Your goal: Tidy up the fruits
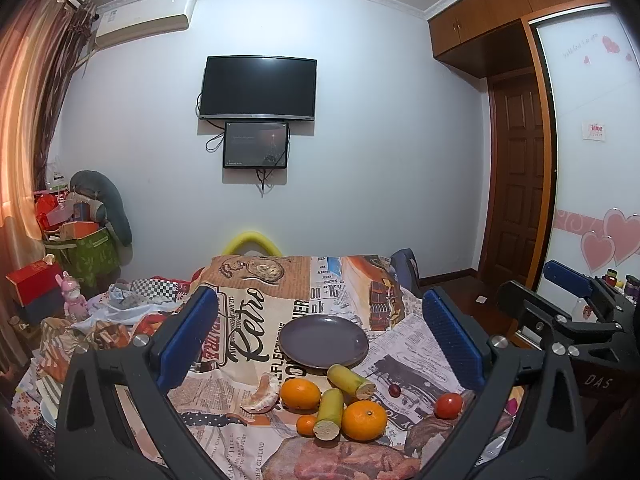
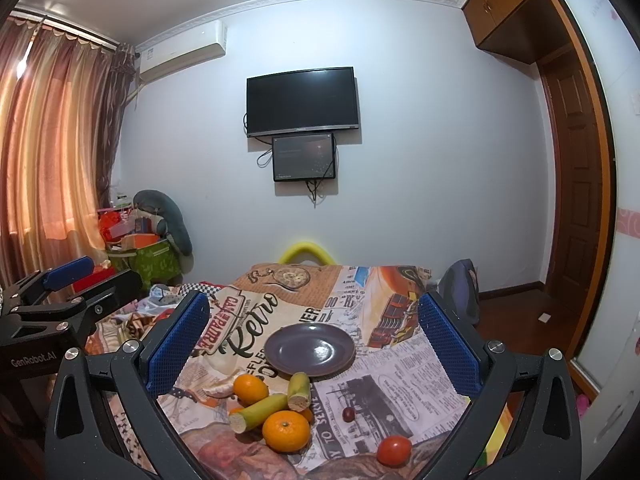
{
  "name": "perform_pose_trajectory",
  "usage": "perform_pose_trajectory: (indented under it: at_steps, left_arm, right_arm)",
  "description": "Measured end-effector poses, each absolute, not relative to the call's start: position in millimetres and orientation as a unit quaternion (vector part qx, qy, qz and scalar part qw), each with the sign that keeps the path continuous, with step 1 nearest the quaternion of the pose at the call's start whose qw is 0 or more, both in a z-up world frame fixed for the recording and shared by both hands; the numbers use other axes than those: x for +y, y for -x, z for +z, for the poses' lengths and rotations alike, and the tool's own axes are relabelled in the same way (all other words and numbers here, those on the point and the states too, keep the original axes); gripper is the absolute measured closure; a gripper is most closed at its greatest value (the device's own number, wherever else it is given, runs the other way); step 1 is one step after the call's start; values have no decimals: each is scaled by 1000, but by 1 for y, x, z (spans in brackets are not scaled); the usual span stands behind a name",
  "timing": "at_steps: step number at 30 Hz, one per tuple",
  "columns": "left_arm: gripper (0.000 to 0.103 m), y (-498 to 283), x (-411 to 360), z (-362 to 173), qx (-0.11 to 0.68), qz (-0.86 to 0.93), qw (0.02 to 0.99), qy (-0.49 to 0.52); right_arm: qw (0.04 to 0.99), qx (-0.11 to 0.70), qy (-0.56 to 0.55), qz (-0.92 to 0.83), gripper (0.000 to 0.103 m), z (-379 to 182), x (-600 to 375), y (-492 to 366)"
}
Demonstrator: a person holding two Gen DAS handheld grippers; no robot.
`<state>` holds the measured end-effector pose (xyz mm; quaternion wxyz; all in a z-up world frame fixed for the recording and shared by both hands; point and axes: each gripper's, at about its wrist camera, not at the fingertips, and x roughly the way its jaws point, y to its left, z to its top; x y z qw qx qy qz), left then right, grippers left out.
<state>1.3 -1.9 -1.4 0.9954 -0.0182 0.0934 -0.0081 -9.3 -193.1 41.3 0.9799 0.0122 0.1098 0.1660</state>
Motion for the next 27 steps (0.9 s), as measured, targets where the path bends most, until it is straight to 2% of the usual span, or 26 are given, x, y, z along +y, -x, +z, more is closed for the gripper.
perform_pose_trajectory:
  at_steps: [27]
  left_arm:
    - [0,-2,-1,-3,94,-9,995,20]
  right_arm:
    - [979,109,-12,170,0,43,-190,9]
